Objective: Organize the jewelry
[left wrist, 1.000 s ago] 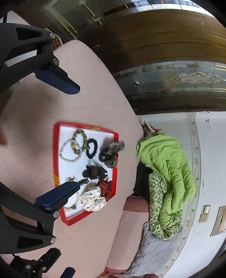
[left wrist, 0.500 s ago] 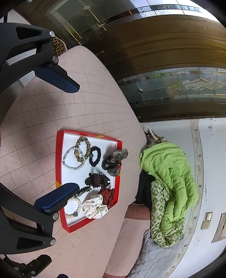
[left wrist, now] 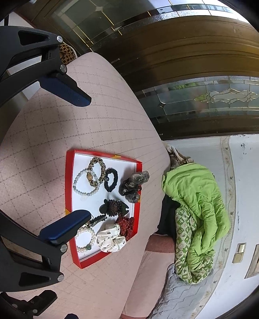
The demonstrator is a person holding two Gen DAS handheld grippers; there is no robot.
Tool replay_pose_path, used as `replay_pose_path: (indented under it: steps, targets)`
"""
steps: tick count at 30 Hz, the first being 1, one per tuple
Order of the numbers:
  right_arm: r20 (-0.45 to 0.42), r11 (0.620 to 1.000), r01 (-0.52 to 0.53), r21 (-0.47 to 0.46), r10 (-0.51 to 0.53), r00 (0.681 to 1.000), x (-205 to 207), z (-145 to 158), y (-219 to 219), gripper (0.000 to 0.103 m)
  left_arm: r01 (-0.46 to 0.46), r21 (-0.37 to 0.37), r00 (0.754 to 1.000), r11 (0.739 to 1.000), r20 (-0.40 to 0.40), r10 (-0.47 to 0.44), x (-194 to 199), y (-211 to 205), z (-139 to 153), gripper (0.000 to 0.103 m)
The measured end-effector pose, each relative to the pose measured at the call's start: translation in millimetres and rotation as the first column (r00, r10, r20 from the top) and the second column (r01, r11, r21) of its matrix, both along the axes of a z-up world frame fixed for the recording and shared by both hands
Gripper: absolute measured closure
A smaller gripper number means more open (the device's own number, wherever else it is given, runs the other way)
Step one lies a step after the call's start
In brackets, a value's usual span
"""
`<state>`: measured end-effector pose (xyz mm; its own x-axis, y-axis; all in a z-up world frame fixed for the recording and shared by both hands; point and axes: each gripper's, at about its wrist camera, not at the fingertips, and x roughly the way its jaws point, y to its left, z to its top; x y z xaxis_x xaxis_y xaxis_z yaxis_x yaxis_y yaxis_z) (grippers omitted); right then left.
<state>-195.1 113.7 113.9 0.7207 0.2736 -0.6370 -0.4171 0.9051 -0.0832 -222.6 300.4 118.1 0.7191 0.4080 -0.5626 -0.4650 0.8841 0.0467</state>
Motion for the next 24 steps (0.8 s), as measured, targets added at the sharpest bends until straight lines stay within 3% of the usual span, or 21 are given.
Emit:
replay_pose_path:
  steps: [24]
  targets:
    - [-0.021,1.000,-0.002,0.000,0.002,1.000,-1.6,-4.2,0.4,0.019,0.002,0.028,1.000,1.000,-0.020,-0.002,6.4,-4.5,-2.9,0.000]
